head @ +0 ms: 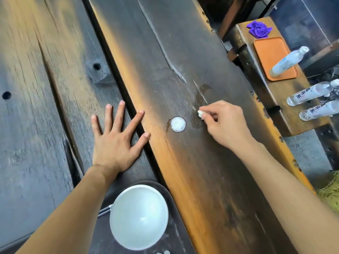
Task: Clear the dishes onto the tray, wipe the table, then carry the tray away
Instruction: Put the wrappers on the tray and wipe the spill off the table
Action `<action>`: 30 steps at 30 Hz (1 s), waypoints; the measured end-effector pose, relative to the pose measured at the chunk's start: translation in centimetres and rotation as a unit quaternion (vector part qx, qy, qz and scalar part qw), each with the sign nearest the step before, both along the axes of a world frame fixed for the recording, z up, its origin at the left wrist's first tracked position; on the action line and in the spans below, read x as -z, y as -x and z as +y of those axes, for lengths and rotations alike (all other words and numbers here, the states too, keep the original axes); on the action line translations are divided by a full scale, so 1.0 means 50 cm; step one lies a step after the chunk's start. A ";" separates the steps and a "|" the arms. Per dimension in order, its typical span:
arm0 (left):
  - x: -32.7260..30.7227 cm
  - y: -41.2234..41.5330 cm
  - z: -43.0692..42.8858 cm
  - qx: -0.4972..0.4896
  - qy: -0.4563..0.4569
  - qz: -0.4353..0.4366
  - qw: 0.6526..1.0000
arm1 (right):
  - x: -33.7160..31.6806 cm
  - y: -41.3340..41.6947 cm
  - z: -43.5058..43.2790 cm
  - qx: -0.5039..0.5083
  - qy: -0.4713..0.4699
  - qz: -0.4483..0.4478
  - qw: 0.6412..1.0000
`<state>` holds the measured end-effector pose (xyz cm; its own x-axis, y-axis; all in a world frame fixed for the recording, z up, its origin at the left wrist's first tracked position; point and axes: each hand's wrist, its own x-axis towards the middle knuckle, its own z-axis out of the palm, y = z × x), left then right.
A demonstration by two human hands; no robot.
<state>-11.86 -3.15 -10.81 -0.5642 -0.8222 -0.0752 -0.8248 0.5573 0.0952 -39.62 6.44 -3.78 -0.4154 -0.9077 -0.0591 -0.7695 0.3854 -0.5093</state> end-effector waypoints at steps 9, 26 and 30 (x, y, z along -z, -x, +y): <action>0.005 -0.001 -0.002 0.002 0.013 0.024 1.000 | -0.010 -0.124 0.072 -0.137 -0.046 -0.060 0.988; 0.000 0.000 0.000 0.001 0.011 0.035 0.999 | -0.026 -0.112 0.068 -0.153 -0.093 -0.102 0.979; 0.006 0.000 -0.002 0.002 0.015 0.036 0.999 | -0.028 -0.048 0.005 0.010 -0.001 -0.111 0.994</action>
